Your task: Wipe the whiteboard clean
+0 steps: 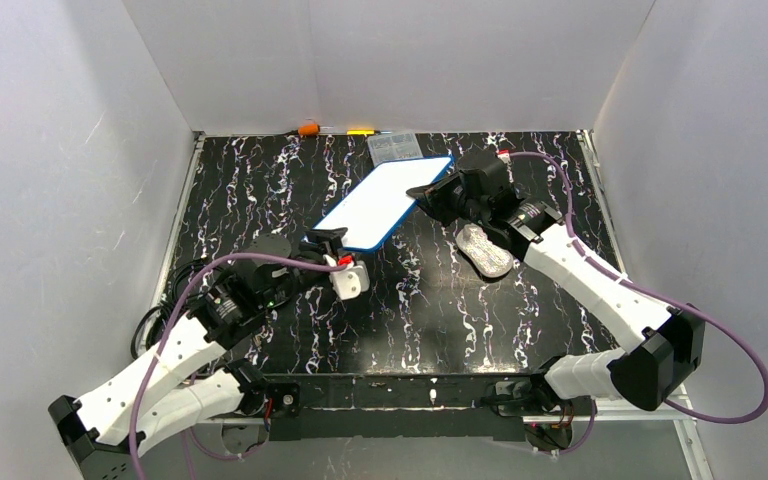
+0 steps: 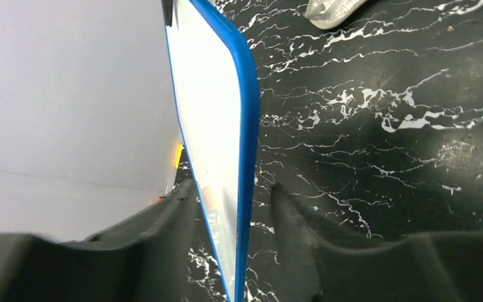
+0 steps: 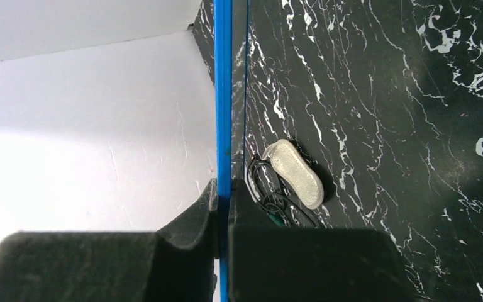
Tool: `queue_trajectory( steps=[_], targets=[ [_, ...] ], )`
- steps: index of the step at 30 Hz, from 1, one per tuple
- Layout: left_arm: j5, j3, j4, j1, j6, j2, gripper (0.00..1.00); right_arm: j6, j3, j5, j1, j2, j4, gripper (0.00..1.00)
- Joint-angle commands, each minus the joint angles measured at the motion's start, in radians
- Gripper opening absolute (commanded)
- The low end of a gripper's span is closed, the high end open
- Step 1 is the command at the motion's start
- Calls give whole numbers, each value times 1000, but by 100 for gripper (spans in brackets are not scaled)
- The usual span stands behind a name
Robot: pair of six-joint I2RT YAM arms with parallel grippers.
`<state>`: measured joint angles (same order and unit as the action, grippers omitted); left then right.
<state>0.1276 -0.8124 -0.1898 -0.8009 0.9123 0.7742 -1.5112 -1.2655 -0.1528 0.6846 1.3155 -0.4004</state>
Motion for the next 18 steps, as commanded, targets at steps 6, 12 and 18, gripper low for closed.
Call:
queue_trajectory(
  steps=[6, 12, 18],
  targets=[
    [-156, -86, 93, -3, -93, 115, 0, -39, -11, 40, 12, -73, 128, 4],
    [-156, -183, -28, -3, -302, 122, 0, 73, 40, 46, 10, -132, 103, 39],
    [-128, -252, -168, 0, -532, 127, 0, 243, 105, 54, -33, -203, 46, 59]
  ],
)
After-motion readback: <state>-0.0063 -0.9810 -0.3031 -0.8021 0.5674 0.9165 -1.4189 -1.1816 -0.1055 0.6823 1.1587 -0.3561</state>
